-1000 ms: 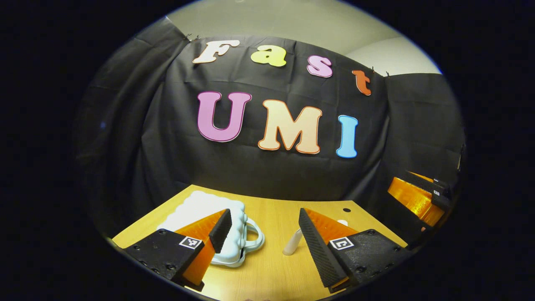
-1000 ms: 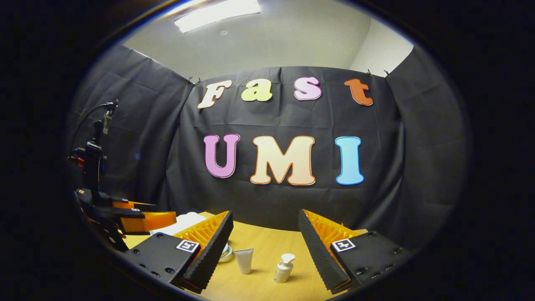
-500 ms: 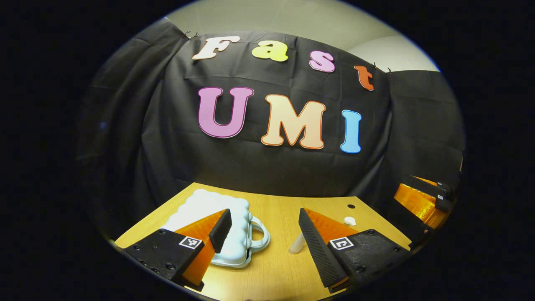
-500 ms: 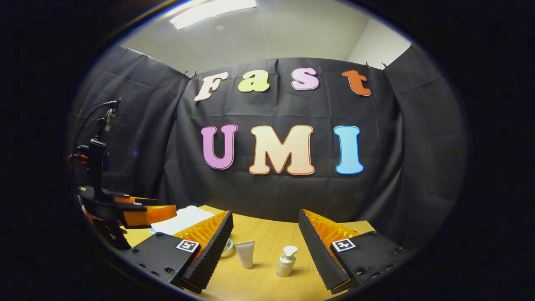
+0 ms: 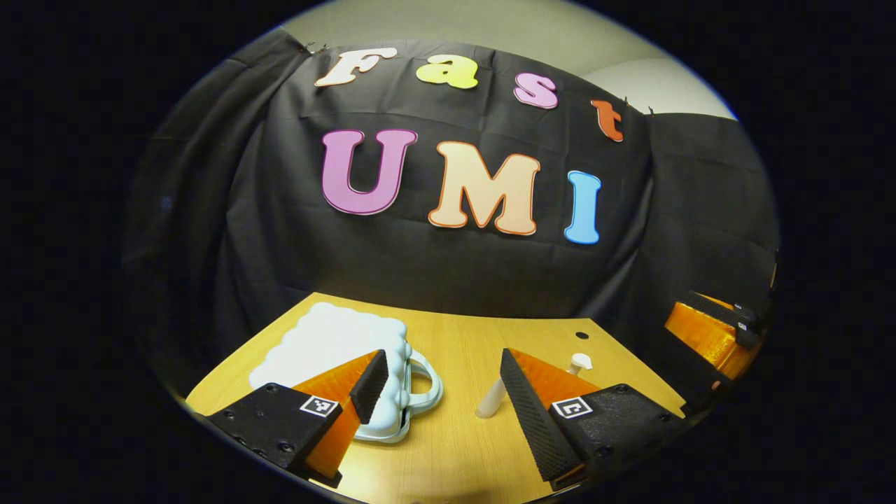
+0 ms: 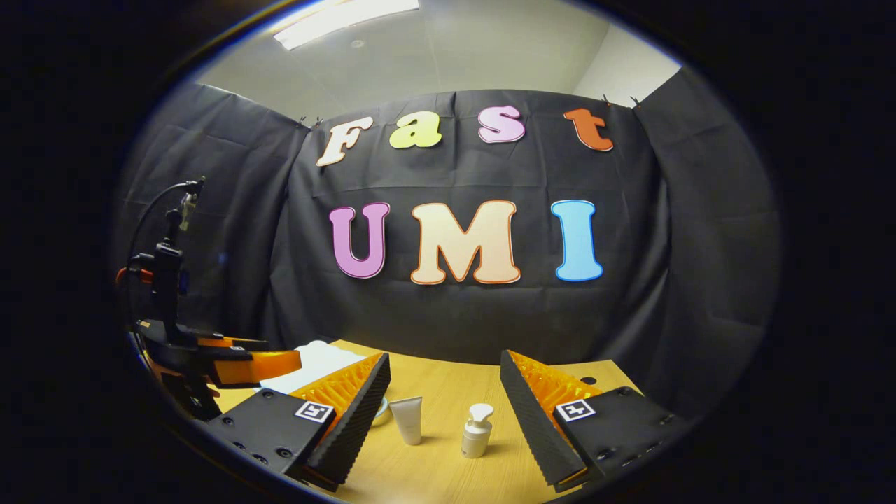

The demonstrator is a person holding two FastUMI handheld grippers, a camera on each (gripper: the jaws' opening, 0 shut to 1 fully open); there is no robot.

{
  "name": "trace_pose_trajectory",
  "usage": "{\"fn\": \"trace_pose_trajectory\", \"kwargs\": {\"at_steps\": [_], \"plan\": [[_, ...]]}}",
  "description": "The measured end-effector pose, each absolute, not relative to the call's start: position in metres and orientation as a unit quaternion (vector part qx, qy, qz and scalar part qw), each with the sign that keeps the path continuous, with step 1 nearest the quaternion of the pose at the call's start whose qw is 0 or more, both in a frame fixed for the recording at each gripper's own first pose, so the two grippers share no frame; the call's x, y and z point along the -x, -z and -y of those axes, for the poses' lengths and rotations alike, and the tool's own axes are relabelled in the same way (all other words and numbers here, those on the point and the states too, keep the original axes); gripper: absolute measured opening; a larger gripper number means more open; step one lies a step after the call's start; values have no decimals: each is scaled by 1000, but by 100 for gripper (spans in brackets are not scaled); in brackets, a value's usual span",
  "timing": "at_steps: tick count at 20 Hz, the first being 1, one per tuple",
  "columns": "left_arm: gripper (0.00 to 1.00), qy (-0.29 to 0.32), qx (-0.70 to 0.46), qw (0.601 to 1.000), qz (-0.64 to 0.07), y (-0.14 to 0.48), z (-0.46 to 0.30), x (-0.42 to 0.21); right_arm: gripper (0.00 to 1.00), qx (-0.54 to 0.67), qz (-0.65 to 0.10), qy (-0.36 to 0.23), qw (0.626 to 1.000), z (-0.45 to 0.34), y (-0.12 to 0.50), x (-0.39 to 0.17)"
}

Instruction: First open the suitcase, pack the skin care products into it, and then close the suitcase.

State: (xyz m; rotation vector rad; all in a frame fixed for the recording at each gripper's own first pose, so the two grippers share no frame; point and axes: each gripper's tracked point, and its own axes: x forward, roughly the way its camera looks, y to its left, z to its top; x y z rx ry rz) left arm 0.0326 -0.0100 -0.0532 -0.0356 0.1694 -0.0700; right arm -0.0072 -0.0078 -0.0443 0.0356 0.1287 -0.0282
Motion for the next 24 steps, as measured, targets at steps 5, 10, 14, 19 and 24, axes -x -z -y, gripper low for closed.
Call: {"fn": "trace_pose_trajectory", "kwargs": {"at_steps": [5, 10, 14, 19, 24], "plan": [[95, 68, 63, 984, -150, 88, 23, -78, 99, -19, -81, 16, 996, 10, 54, 7], [95, 79, 106, 962, -237, 133, 24, -121, 99, -15, -88, 37, 995, 23, 60, 7], [95, 71, 95, 947, -297, 161, 20, -149, 99, -16, -97, 57, 994, 39, 66, 13], [95, 58, 91, 930, -352, 188, 13, -173, 99, -15, -92, 76, 993, 54, 61, 23], [93, 43, 74, 904, -419, 211, 8, -183, 99, -16, -70, 74, 995, 53, 51, 34]]}}
